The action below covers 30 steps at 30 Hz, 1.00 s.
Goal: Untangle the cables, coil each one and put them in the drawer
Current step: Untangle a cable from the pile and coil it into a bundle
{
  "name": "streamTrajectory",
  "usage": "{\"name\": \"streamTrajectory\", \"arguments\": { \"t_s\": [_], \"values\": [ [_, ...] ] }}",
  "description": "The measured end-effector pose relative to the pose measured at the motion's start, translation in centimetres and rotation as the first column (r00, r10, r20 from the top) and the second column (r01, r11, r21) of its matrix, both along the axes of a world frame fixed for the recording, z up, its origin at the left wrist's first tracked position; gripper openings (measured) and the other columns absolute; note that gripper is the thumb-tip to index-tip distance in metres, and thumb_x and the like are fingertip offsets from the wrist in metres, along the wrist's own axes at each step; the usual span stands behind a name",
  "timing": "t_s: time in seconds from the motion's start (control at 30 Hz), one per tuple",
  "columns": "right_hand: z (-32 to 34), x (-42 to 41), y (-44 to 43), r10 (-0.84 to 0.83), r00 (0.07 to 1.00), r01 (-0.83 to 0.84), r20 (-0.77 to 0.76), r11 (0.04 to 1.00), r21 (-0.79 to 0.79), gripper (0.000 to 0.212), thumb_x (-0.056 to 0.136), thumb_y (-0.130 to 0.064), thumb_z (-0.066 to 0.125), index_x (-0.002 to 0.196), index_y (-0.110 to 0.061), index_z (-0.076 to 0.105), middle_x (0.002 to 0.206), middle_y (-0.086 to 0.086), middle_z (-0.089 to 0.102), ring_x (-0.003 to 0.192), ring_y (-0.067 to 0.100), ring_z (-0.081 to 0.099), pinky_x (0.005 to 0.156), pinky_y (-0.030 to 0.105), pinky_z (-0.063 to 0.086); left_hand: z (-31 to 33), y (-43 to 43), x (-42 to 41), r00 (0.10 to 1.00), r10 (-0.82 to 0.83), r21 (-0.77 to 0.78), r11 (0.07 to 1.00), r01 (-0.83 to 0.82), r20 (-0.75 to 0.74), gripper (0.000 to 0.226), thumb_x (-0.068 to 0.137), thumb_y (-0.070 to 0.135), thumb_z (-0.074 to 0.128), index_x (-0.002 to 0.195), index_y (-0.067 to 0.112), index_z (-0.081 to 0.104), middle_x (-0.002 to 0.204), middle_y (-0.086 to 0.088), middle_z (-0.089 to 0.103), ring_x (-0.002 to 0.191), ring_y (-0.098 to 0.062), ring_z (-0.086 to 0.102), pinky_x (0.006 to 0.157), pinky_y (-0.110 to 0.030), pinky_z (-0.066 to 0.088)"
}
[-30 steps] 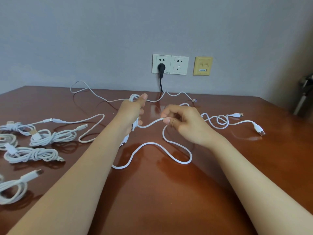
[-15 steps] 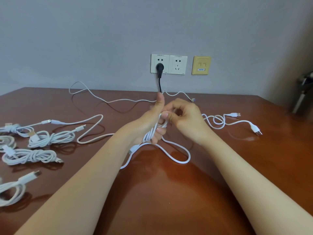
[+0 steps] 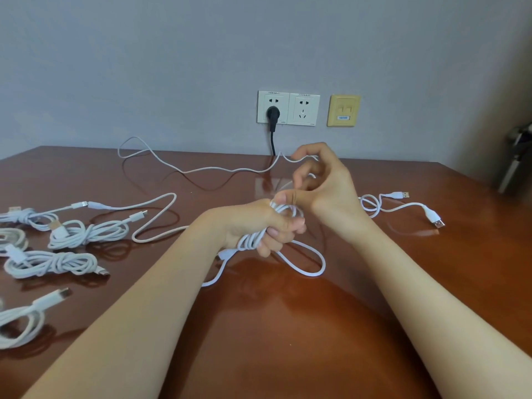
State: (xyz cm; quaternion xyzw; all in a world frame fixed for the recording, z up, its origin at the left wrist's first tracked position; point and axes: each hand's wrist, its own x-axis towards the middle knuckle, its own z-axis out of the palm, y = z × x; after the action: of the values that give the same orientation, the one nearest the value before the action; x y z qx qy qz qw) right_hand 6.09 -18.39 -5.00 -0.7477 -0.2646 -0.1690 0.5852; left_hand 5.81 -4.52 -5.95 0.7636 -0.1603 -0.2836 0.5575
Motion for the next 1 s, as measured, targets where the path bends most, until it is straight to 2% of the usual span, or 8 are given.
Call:
{"name": "streamTrajectory", "arguments": {
  "t_s": [0.07, 0.2, 0.27, 0.37, 0.47, 0.6, 0.8, 1.0],
  "values": [
    [-0.1, 0.2, -0.1, -0.020, 1.000, 0.020, -0.009, 1.000, 0.004, 0.043, 0.065, 0.002, 0.080, 0.083, -0.024, 0.052, 0.061, -0.003, 0.046, 0.047, 0.008, 0.039, 0.049, 0.016, 0.040, 0.0, -0.1, 0.2, 0.999, -0.023, -0.071, 0.997, 0.021, -0.025, 0.025, 0.099, 0.025, 0.040, 0.078, 0.011, 0.044, 0.043, 0.009, 0.028, 0.035, -0.001, 0.023, 0.034, -0.012, 0.020],
    [-0.6, 0.6, -0.1, -0.008, 1.000, 0.008, -0.001, 0.998, -0.058, 0.022, 0.075, -0.010, 0.075, 0.078, -0.025, 0.059, 0.065, -0.001, 0.051, 0.058, 0.014, 0.046, 0.059, 0.024, 0.042, 0.1, 0.0, 0.1, 0.999, 0.010, -0.109, 0.994, -0.014, -0.037, 0.029, 0.098, 0.031, 0.038, 0.079, 0.010, 0.044, 0.044, 0.008, 0.027, 0.034, -0.001, 0.022, 0.034, -0.012, 0.019],
    [-0.7, 0.9, -0.4, -0.006, 1.000, 0.006, -0.006, 0.999, -0.051, 0.015, 0.083, -0.013, 0.068, 0.075, -0.022, 0.060, 0.063, -0.002, 0.055, 0.060, 0.015, 0.049, 0.060, 0.027, 0.042, 0.3, 0.2, 0.1, 0.997, 0.001, -0.188, 0.982, -0.016, -0.083, 0.028, 0.090, 0.036, 0.041, 0.078, 0.010, 0.044, 0.043, 0.008, 0.028, 0.033, -0.001, 0.023, 0.033, -0.011, 0.020],
    [-0.7, 1.3, -1.3, -0.058, 0.997, 0.057, -0.041, 0.998, -0.031, 0.026, 0.090, -0.016, 0.059, 0.064, -0.022, 0.060, 0.044, -0.012, 0.046, 0.044, 0.001, 0.038, 0.050, 0.014, 0.033, 0.9, 0.7, 0.1, 0.990, -0.012, -0.360, 0.932, -0.041, -0.142, 0.027, 0.079, 0.038, 0.042, 0.075, 0.011, 0.045, 0.042, 0.008, 0.029, 0.032, 0.000, 0.025, 0.032, -0.011, 0.022],
    [-0.8, 1.6, -1.7, -0.089, 0.995, 0.088, -0.041, 0.996, -0.034, 0.038, 0.089, -0.025, 0.059, 0.051, -0.027, 0.059, 0.046, -0.005, 0.033, 0.046, 0.008, 0.026, 0.048, 0.020, 0.025, 1.1, 0.9, 0.2, 0.988, 0.051, -0.461, 0.880, -0.113, -0.145, 0.028, 0.079, 0.038, 0.042, 0.073, 0.011, 0.047, 0.043, 0.007, 0.029, 0.033, -0.001, 0.025, 0.033, -0.011, 0.021],
    [-1.3, 1.6, -0.9, -0.081, 0.997, 0.078, -0.012, 0.988, -0.132, 0.023, 0.092, -0.021, 0.057, 0.069, -0.018, 0.062, 0.039, -0.013, 0.038, 0.045, 0.003, 0.030, 0.050, 0.014, 0.026, 0.9, 1.1, 0.7, 0.965, 0.211, -0.533, 0.805, -0.263, -0.158, 0.035, 0.096, 0.037, 0.034, 0.077, 0.011, 0.049, 0.043, 0.006, 0.028, 0.033, -0.003, 0.024, 0.032, -0.011, 0.024],
    [-2.0, 1.6, -0.2, -0.155, 0.983, 0.178, 0.097, 0.929, -0.324, 0.018, 0.096, -0.021, 0.049, 0.081, -0.025, 0.058, 0.051, -0.008, 0.042, 0.053, 0.001, 0.042, 0.057, 0.012, 0.033, 0.8, 0.7, 1.0, 0.897, 0.431, -0.577, 0.709, -0.406, -0.101, 0.033, 0.100, 0.034, 0.033, 0.088, 0.016, 0.058, 0.042, 0.007, 0.028, 0.034, -0.004, 0.021, 0.037, -0.011, 0.019],
    [-2.6, 1.3, 0.2, -0.116, 0.993, 0.121, 0.037, 0.884, -0.451, 0.035, 0.099, -0.034, 0.040, 0.073, -0.022, 0.061, 0.043, -0.011, 0.048, 0.053, 0.002, 0.047, 0.058, 0.017, 0.035, 0.9, 1.1, 1.2, 0.848, 0.475, -0.679, 0.544, -0.493, -0.234, 0.031, 0.100, 0.034, 0.035, 0.078, 0.015, 0.048, 0.041, 0.007, 0.030, 0.033, -0.004, 0.024, 0.035, -0.010, 0.021]
  ]
}}
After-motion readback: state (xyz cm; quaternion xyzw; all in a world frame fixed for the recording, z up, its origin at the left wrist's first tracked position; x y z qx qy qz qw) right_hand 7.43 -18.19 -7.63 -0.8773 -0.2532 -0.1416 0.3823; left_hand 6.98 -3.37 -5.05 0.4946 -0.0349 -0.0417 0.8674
